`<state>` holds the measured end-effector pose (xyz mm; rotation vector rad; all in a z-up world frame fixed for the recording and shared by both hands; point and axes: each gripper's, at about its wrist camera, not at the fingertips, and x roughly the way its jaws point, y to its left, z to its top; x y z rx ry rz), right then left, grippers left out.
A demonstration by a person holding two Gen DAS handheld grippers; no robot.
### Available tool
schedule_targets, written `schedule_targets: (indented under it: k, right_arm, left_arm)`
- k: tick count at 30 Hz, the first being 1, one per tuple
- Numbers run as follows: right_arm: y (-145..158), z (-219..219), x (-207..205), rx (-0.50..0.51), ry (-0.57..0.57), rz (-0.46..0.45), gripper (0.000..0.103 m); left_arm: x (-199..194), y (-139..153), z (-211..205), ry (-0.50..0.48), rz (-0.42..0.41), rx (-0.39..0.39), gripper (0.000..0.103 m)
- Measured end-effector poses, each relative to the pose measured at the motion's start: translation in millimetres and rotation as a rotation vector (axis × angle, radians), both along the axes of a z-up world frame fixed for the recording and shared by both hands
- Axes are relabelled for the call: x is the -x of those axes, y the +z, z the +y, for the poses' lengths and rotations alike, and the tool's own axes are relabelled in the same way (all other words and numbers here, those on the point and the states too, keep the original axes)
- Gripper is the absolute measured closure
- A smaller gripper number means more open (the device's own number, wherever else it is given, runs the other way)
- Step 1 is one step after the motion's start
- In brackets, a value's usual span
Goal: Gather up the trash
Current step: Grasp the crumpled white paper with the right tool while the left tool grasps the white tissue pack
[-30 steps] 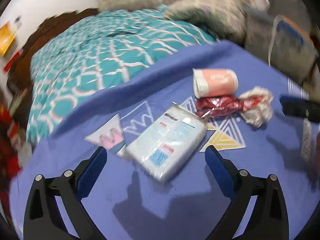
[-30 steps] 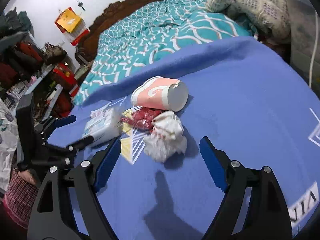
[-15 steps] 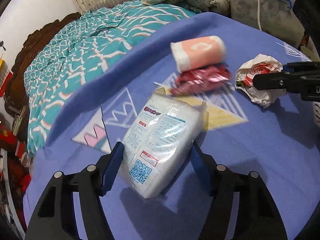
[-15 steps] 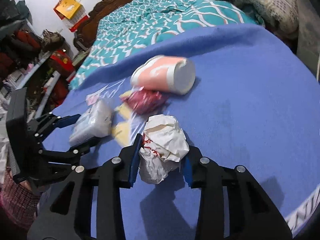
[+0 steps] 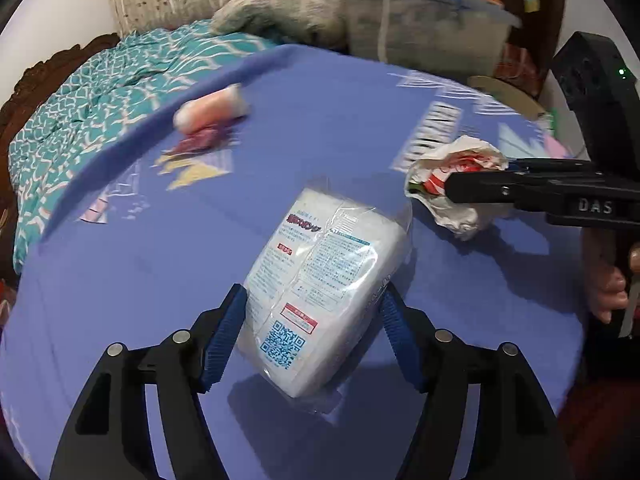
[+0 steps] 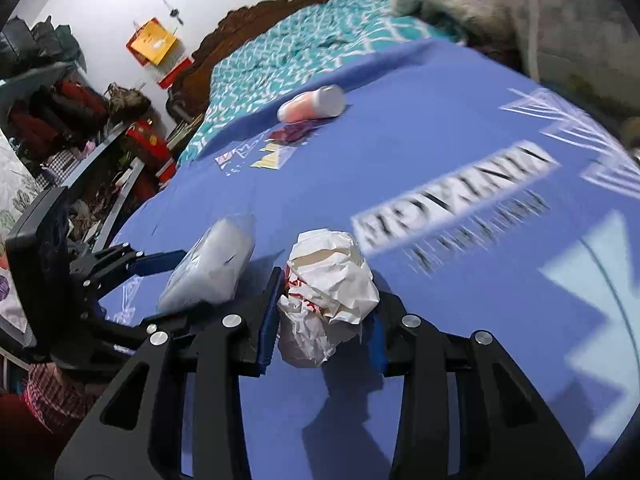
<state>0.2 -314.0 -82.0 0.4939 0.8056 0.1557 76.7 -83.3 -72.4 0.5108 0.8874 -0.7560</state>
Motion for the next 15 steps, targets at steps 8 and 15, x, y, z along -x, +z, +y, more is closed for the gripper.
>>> schedule_targets:
  k: [8, 15]
  right_arm:
    - [-19.7, -24.1, 54.0, 0.063, -0.088, -0.004, 0.033]
    - [-15.0, -43.5, 68.0, -0.012, -0.144, -0.042, 0.026]
  left_arm:
    - [50.2, -2.8, -34.0, 0.024, -0.007, 0.033, 0.031]
    - [41.1, 5.1, -40.1, 0.075, 0.007, -0.003, 0.012]
